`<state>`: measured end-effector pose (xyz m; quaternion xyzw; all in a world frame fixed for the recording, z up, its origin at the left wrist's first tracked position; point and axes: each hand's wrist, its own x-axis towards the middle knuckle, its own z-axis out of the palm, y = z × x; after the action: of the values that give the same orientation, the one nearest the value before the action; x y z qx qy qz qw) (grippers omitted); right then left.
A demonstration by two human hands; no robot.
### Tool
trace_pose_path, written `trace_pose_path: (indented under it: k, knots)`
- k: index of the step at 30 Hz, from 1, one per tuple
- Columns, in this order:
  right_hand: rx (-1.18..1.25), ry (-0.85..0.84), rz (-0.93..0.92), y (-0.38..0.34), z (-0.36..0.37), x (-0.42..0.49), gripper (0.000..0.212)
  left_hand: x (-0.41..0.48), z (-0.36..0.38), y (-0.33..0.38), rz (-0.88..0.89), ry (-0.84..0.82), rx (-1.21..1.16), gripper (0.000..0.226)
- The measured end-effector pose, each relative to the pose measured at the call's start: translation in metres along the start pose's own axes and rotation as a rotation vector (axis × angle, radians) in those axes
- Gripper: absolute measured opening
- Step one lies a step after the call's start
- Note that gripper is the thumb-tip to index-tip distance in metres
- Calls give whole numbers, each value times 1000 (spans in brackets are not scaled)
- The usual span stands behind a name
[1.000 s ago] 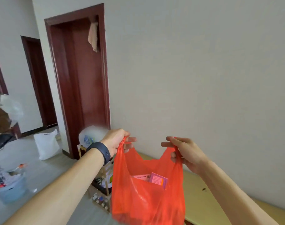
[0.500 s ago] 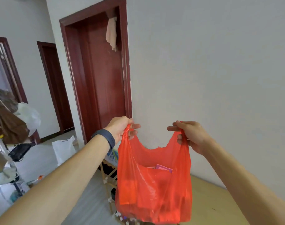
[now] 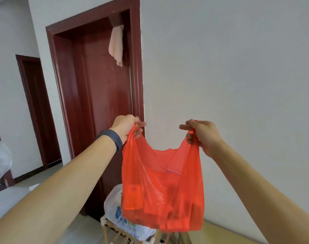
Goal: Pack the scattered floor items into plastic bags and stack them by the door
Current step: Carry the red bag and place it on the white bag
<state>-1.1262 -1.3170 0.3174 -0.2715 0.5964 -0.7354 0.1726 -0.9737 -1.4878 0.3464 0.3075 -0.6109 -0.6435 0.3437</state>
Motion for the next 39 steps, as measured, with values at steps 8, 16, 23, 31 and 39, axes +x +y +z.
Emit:
trace_pose_path:
  k: [8, 16, 23, 31, 39]
  knots:
    - [39, 33, -49, 9, 68, 136, 18, 146, -8, 24, 41, -38, -75, 11]
    - [17, 160, -6, 60, 111, 224, 19, 282, -18, 3, -37, -165, 9, 18]
    - [-43, 307, 111, 125, 152, 269, 17, 387, -43, -55, -139, -297, 115, 11]
    - [-133, 470, 293, 218, 159, 287, 24, 446, -54, -149, -340, -467, 171, 15]
    - [-285, 498, 324, 300, 144, 275, 21, 481, -72, -242, -272, -460, 311, 20]
